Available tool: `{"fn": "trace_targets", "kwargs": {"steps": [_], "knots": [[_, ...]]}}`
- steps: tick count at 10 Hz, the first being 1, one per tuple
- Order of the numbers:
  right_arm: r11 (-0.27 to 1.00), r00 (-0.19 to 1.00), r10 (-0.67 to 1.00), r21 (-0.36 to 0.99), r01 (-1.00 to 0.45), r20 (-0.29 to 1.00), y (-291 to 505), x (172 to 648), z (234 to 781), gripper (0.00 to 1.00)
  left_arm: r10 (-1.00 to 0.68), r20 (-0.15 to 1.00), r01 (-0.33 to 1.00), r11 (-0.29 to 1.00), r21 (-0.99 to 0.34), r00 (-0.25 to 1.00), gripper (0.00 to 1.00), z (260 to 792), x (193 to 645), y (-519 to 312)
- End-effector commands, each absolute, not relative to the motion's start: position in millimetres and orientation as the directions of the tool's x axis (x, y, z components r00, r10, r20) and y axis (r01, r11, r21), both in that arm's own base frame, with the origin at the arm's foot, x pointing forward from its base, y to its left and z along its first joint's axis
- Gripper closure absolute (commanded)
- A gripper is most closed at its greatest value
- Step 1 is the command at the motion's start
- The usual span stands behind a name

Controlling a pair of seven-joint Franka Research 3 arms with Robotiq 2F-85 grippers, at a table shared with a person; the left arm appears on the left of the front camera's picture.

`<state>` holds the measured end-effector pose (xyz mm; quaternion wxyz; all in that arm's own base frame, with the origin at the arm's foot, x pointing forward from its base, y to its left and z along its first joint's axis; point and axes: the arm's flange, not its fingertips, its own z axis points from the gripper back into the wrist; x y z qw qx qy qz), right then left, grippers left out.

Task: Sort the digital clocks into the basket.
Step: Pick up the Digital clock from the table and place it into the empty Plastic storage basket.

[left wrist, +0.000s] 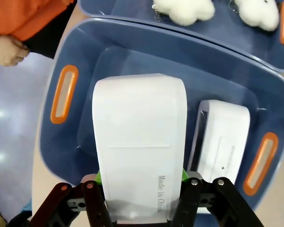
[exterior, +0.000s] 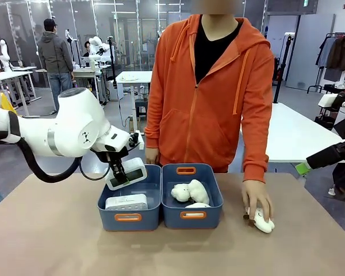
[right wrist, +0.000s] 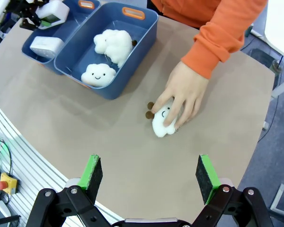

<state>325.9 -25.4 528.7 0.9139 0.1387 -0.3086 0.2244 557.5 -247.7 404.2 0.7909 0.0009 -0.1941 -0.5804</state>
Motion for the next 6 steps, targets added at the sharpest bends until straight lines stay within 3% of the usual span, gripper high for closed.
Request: {"fn": "trace_targets", "kwargs": {"steps": [1, 6], "knots": [[0.857, 0.695, 0.334, 0.103, -0.506, 0.637, -25.6, 329.4, 528.4, 0.00, -0.918, 0.278, 0.916, 0.346, 0.205, 0.284, 0.44, 403.7, 569.5, -256.4], [0.857, 0.695, 0.334, 0.103, -0.506, 0.637, -25.6, 329.4, 528.4, 0.00, -0.908, 0.293, 0.907, 0.367, 0.206, 0.301, 0.13, 404.0, 559.7, -248.0]]}}
